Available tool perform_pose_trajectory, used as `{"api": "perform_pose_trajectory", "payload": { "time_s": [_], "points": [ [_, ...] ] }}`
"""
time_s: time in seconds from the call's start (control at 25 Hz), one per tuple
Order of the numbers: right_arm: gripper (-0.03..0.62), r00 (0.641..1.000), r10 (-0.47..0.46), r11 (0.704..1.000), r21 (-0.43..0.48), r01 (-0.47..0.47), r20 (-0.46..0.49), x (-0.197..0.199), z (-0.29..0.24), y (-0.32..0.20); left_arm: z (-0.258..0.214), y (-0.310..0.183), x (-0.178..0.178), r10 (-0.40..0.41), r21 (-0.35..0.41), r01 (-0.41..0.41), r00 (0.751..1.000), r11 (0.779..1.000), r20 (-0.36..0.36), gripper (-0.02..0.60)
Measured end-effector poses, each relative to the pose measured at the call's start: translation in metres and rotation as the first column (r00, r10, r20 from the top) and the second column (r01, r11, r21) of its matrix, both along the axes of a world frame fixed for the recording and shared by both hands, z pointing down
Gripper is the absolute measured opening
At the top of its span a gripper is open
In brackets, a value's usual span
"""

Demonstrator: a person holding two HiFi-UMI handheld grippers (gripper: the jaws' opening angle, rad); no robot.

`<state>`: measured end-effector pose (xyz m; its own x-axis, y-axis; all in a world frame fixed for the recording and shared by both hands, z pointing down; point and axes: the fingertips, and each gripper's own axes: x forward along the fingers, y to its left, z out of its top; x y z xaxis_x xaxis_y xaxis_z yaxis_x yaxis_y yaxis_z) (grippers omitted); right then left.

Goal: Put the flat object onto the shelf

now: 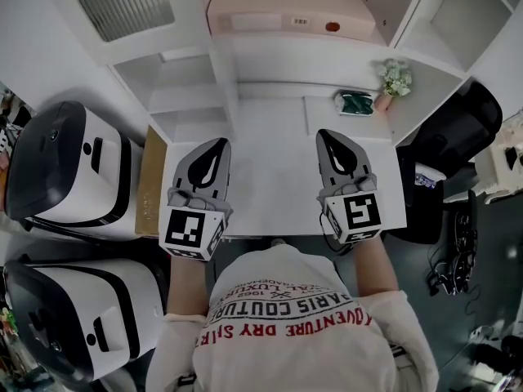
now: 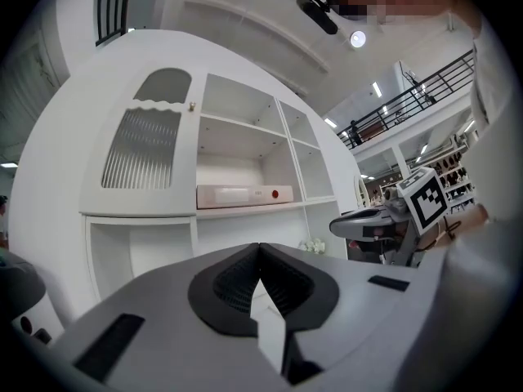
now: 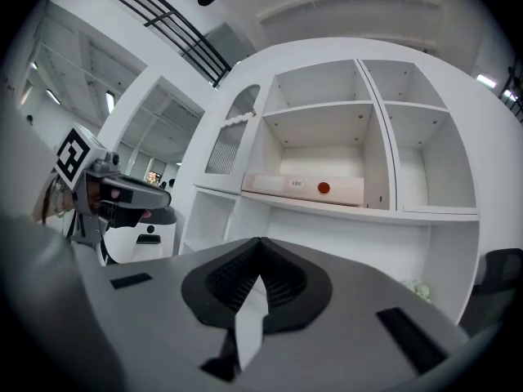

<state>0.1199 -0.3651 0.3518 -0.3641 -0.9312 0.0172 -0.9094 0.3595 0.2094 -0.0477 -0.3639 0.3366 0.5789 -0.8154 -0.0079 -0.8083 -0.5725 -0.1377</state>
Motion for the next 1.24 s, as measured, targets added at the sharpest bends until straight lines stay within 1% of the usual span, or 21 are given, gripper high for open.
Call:
{"api": "perform_pose_trajectory", "payload": {
  "time_s": [0.08,0.16,0.24,0.44,0.76,0.92,0.96,1.08,1.24],
  "points": [
    [0.026,1.0,-0.012,1.0,0.003,0.012,0.014,0.0,-0.002,0.002,0.001,0.001,0.005,0.017,-0.008,-0.017,1.0,1.0,0.01,0.014],
    [0.026,0.999,-0.023,1.0,0.002,0.023,0.023,0.0,-0.004,0.002,0.0,0.002,0.012,0.044,-0.001,-0.044,0.999,0.999,0.014,0.014],
    [0.026,0.999,-0.037,0.999,0.009,0.037,0.013,0.001,-0.004,0.001,0.002,-0.001,0.017,0.055,0.001,-0.055,0.998,0.999,0.017,0.014],
    [0.025,0.998,-0.054,0.998,0.041,0.056,-0.03,0.002,-0.007,-0.001,0.007,-0.011,0.019,0.033,-0.011,-0.033,0.999,0.999,0.012,0.014],
    [0.026,0.995,-0.088,0.993,0.07,0.092,-0.05,0.006,-0.004,-0.015,0.011,-0.027,0.021,0.004,-0.017,-0.004,1.0,1.0,0.01,0.014],
    [0.026,0.996,-0.094,0.992,0.086,0.093,0.007,0.005,-0.013,-0.023,0.012,-0.033,0.023,-0.003,-0.022,0.003,1.0,1.0,0.01,0.014],
    [0.026,0.995,-0.096,0.992,0.086,0.095,0.009,0.005,-0.012,-0.024,0.012,-0.034,0.024,-0.002,-0.021,0.002,1.0,1.0,0.009,0.014],
    [0.026,0.994,-0.103,0.993,0.062,0.105,-0.022,0.01,-0.002,-0.027,0.013,-0.037,0.028,0.0,-0.019,0.0,1.0,1.0,0.006,0.014],
    [0.026,0.995,-0.098,0.994,0.04,0.098,-0.012,0.014,0.004,-0.032,0.014,-0.043,0.03,-0.006,-0.024,0.006,1.0,1.0,0.003,0.014]
  ]
}}
